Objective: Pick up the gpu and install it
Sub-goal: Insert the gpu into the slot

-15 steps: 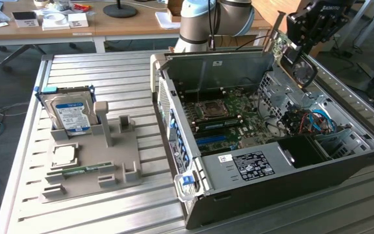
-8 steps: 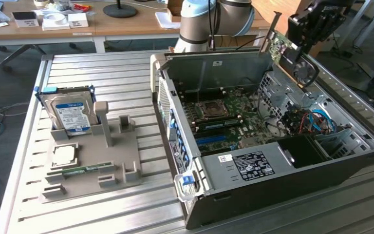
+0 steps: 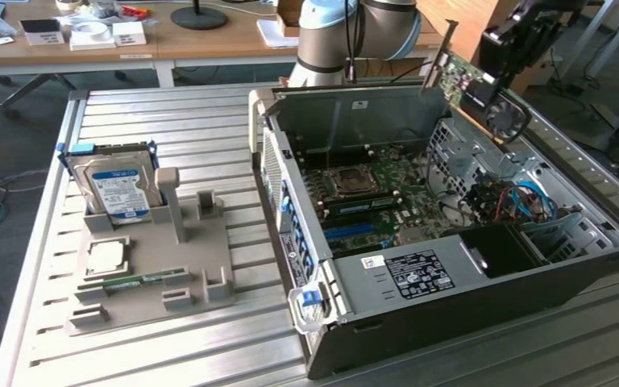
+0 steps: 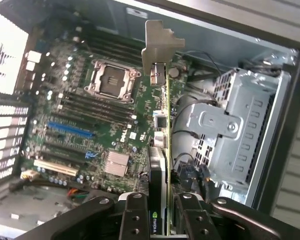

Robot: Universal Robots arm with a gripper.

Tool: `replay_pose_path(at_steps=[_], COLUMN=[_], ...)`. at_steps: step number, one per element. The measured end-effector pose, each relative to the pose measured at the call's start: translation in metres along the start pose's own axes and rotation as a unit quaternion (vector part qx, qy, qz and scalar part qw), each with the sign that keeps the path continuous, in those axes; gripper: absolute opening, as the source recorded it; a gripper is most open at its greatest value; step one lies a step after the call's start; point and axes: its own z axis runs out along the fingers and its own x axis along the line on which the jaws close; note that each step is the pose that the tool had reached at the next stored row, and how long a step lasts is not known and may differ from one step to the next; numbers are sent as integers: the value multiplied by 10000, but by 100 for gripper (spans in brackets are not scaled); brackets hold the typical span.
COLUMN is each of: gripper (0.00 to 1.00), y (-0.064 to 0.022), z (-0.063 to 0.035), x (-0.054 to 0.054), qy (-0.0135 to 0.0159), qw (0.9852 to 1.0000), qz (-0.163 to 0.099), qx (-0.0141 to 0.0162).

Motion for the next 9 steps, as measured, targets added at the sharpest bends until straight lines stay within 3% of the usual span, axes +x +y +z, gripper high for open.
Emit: replay_pose_path(at_steps=[4, 9], gripper=[27, 27], y=[0, 0], z=[2, 4], x=[0, 0], qy=[18, 40], qw=[9994, 9968], qz=[-345, -795], qx=[-7, -15])
